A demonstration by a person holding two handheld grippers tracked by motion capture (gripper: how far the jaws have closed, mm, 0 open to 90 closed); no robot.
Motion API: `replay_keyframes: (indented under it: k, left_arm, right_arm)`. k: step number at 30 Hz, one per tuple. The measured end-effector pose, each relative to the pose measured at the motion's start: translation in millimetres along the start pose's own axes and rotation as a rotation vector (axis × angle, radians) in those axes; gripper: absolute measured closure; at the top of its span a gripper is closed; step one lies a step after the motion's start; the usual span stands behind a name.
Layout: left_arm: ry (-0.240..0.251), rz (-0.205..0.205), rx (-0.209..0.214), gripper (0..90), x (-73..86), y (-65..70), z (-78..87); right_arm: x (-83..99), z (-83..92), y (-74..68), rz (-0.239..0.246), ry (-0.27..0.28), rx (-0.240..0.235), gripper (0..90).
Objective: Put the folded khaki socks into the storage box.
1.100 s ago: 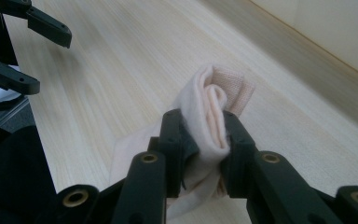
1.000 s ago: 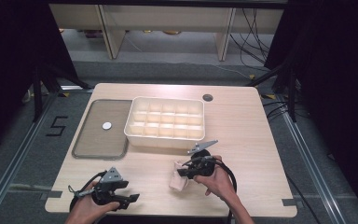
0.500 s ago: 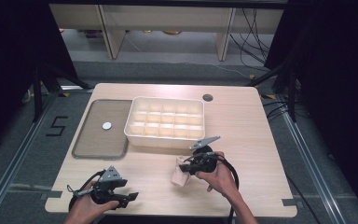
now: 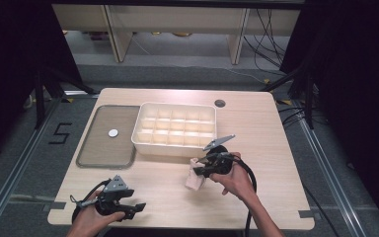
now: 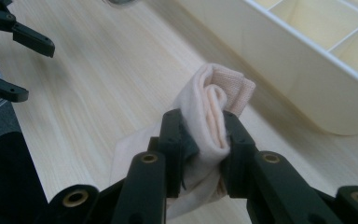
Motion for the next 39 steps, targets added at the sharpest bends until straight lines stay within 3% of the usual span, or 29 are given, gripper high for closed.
replay_keyframes:
  k: [2,4,5,6,8,9,12,15,16,17,18,20,23,25,27,29,32,34,39]
  left_arm:
    - [-0.007,-0.004,0.007,32.1,0.1,0.4,0.0]
    - [-0.008,-0.008,0.009,32.3,-0.1,0.7,0.0]
    - [-0.008,-0.008,0.009,32.3,-0.2,0.7,-0.1]
    - [-0.007,-0.008,0.009,32.3,-0.3,0.6,-0.2]
    - [-0.008,-0.004,0.007,32.3,0.0,0.6,-0.2]
    - [-0.006,-0.003,0.007,32.3,0.0,0.5,-0.2]
    - [-0.01,-0.005,0.01,32.3,-0.1,0.2,-0.6]
    - [-0.015,-0.01,-0.001,32.5,0.1,-0.7,-1.5]
    - [-0.02,-0.01,0.001,32.5,0.3,-0.8,-1.6]
    - [-0.02,-0.01,0.001,32.5,0.3,-0.8,-1.6]
    - [-0.016,-0.012,0.004,32.5,0.4,-0.4,-2.0]
    - [-0.02,-0.008,0.004,32.5,0.8,0.3,-2.7]
    - [-0.023,-0.01,0.012,32.6,0.9,0.9,-2.7]
    - [-0.029,-0.011,0.012,32.6,1.0,0.7,-2.7]
    - [-0.025,-0.01,0.01,32.6,1.1,0.6,-2.8]
    - [-0.024,-0.012,0.012,32.7,0.8,0.8,-2.5]
    - [-0.019,-0.01,0.015,32.7,0.6,2.0,-2.8]
    - [-0.024,-0.007,0.008,32.7,1.3,1.4,-3.1]
    - [-0.022,-0.019,0.013,32.7,1.4,1.0,-1.0]
  right_arm:
    - [-1.5,3.8,3.2,-0.025,-0.005,0.029,74.1]
    - [-2.1,8.3,1.7,-0.051,-0.036,0.013,74.1]
    - [-2.7,7.1,6.6,-0.019,-0.022,0.031,74.1]
    - [-3.3,9.7,9.0,0.008,-0.022,0.02,74.1]
    - [-4.0,10.4,10.8,0.004,-0.007,0.027,74.1]
    - [-3.9,13.1,12.2,0.002,-0.031,0.026,74.1]
    - [-5.3,15.8,15.8,-0.004,-0.034,0.017,74.1]
    - [-8.2,20.0,18.4,-0.017,-0.052,0.047,74.1]
    - [-9.7,21.0,15.9,-0.061,-0.068,0.049,74.1]
    - [-9.7,21.0,15.9,-0.061,-0.068,0.049,74.1]
    - [-11.4,21.5,19.5,-0.029,-0.059,0.04,74.0]
    - [-16.1,23.4,22.2,-0.035,-0.073,0.07,74.0]
    - [-19.2,23.4,22.7,-0.047,-0.077,0.065,74.1]
    - [-23.3,22.5,24.7,-0.033,-0.075,0.07,74.1]
    - [-27.9,23.2,24.4,-0.06,-0.089,0.069,74.1]
    - [-37.8,23.2,31.2,-0.023,-0.106,0.097,74.1]
    - [-52.0,28.2,34.3,-0.03,-0.111,0.113,74.0]
    - [-61.8,32.1,38.6,-0.006,-0.112,0.14,74.1]
    - [-75.9,33.9,46.9,-0.009,-0.1,0.152,74.0]
Point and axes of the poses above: each handheld gripper's, and its own axes: z roughly backward along the jaws, x roughly out of its underside, y roughly to its right, the point moved 3 cm from there along -z, roughly forward along the jaws, and after that the axes turned 6 degrees about z, right-handed, at the moved point
